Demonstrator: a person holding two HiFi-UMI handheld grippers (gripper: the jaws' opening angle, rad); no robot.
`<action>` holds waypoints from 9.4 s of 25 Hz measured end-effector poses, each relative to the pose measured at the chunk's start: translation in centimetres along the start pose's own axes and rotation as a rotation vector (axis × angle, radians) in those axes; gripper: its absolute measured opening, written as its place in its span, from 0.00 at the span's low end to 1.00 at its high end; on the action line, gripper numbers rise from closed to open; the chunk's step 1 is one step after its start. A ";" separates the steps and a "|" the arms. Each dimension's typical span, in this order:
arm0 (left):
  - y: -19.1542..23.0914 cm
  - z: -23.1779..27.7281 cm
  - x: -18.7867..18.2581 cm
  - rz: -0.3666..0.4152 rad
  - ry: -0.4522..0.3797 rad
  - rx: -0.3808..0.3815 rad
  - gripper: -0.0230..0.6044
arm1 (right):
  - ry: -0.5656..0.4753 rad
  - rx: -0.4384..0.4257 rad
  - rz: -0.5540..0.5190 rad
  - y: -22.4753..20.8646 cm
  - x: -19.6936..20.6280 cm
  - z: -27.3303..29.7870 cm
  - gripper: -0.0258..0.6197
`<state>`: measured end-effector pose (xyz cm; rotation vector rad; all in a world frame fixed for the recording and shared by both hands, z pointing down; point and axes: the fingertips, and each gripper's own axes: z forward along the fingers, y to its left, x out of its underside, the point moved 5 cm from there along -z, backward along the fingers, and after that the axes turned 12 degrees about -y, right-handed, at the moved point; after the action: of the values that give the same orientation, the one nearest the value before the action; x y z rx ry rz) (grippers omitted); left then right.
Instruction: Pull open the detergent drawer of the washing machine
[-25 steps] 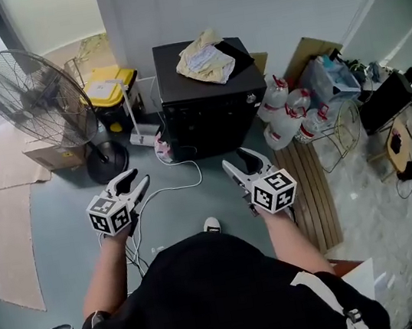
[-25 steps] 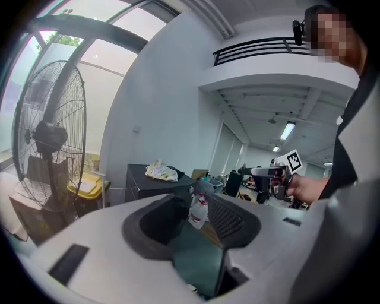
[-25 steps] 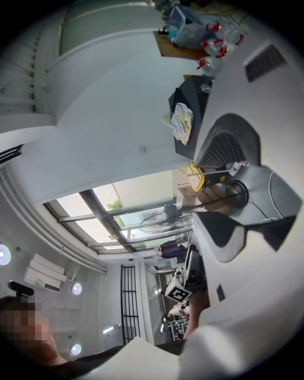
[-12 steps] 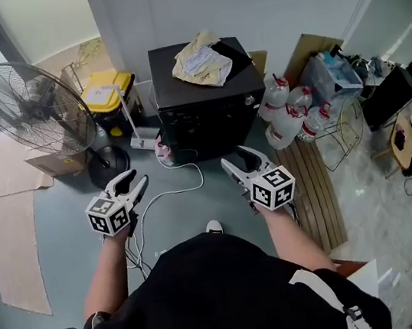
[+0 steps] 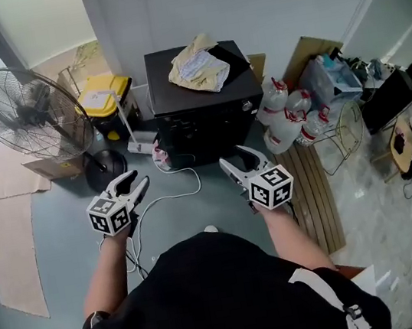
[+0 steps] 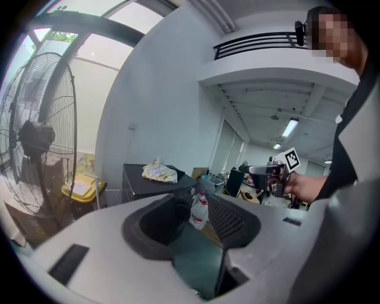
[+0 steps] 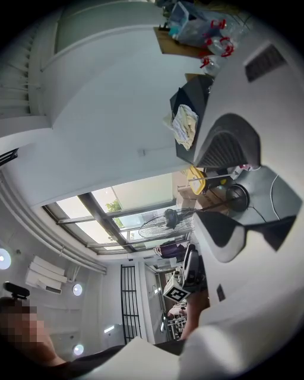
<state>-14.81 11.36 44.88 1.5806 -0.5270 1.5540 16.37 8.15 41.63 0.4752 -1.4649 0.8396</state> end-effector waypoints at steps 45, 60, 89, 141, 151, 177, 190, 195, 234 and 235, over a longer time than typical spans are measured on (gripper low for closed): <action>3.6 7.7 -1.2 -0.023 -0.025 -0.128 0.33 | 0.039 -0.125 -0.012 -9.6 -1.3 8.8 0.40; 2.6 9.0 -1.5 -0.011 -0.013 -0.113 0.33 | 0.062 -0.135 -0.014 -10.6 -1.0 8.3 0.40; 9.0 13.6 0.2 -0.062 0.067 -0.054 0.33 | 0.114 -0.055 0.032 -12.8 1.0 13.2 0.40; 24.3 25.6 6.8 -0.211 0.308 0.047 0.33 | 0.369 0.036 0.163 -19.0 12.3 28.8 0.40; 25.5 27.2 9.2 -0.242 0.351 0.062 0.33 | 0.420 0.064 0.179 -20.2 15.2 30.1 0.39; 27.8 31.2 14.2 -0.178 0.429 0.095 0.33 | 0.524 0.122 0.183 -23.1 21.9 33.0 0.39; 28.9 33.4 17.5 -0.125 0.495 0.083 0.33 | 0.542 0.132 0.178 -24.0 23.7 34.6 0.38; 29.2 34.0 18.0 -0.096 0.520 0.095 0.33 | 0.546 0.131 0.176 -24.1 23.9 34.9 0.38; 29.7 34.8 19.0 -0.106 0.504 0.097 0.20 | 0.553 0.121 0.133 -24.7 24.1 35.7 0.27; 29.7 34.7 19.0 -0.110 0.501 0.098 0.20 | 0.556 0.115 0.132 -24.7 24.1 35.8 0.27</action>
<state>-14.32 -27.85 75.12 1.1990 -0.0860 1.8276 8.42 -29.24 73.35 0.2035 -0.9443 1.0648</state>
